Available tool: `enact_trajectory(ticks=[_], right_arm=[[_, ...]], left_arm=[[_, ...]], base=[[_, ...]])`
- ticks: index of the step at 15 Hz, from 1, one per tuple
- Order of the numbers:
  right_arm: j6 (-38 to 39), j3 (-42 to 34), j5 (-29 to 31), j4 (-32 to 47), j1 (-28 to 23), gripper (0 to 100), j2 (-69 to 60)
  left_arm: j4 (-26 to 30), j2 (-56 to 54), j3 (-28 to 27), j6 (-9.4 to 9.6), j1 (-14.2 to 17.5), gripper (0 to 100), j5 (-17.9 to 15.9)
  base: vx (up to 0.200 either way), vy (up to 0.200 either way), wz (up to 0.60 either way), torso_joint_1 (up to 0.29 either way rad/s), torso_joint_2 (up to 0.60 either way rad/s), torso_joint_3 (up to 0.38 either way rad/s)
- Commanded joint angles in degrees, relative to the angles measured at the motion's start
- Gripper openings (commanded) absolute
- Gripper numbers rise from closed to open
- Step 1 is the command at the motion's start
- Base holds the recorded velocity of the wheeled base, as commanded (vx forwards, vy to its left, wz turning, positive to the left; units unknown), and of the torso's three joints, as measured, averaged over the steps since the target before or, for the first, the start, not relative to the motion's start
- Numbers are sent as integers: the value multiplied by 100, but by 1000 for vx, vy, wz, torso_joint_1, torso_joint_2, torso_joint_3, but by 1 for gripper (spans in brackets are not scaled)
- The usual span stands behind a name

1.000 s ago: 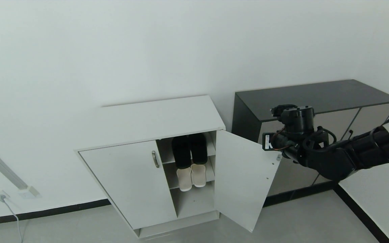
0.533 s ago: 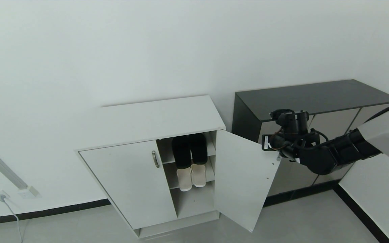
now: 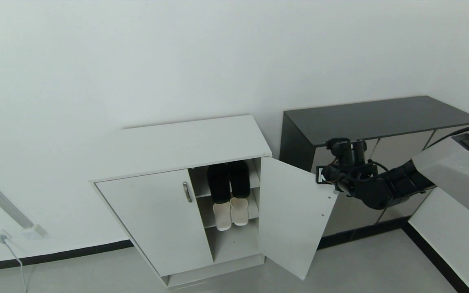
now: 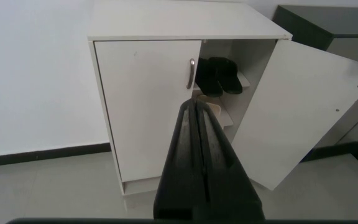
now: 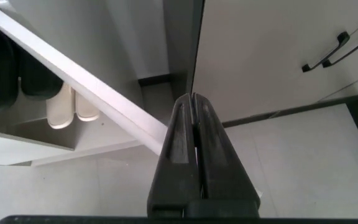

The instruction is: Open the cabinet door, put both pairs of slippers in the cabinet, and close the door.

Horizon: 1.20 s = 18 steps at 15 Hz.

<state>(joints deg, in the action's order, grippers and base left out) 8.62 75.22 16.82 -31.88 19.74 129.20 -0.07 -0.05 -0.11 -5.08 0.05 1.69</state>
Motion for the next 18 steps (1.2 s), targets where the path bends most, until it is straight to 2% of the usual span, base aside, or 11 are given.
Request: enact_trajectory(ticks=[1, 7, 11, 15, 16, 18], right_arm=[[8, 63, -4, -11, -40, 0, 132], [123, 2, 5, 15, -31, 0, 132], [272, -411, 5, -3, 197, 0, -167], [483, -1255, 14, -108, 988, 0, -887], [483, -1571, 14, -249, 1331, 0, -1204], [474, -1712, 40, -257, 1551, 0, -1388]], left_arm=[[-1, 5, 2, -1, 4, 0, 6], [-1, 5, 2, -1, 4, 0, 6], [-1, 5, 2, -1, 4, 0, -2], [-1, 5, 2, -1, 4, 0, -2], [-1, 5, 2, -1, 4, 0, -2], [-1, 5, 2, -1, 4, 0, -2]], base=[[0, 0, 0, 0, 0, 0], [0, 0, 0, 0, 0, 0], [0, 0, 0, 0, 0, 0], [0, 0, 0, 0, 0, 0], [0, 0, 0, 0, 0, 0], [0, 0, 0, 0, 0, 0]])
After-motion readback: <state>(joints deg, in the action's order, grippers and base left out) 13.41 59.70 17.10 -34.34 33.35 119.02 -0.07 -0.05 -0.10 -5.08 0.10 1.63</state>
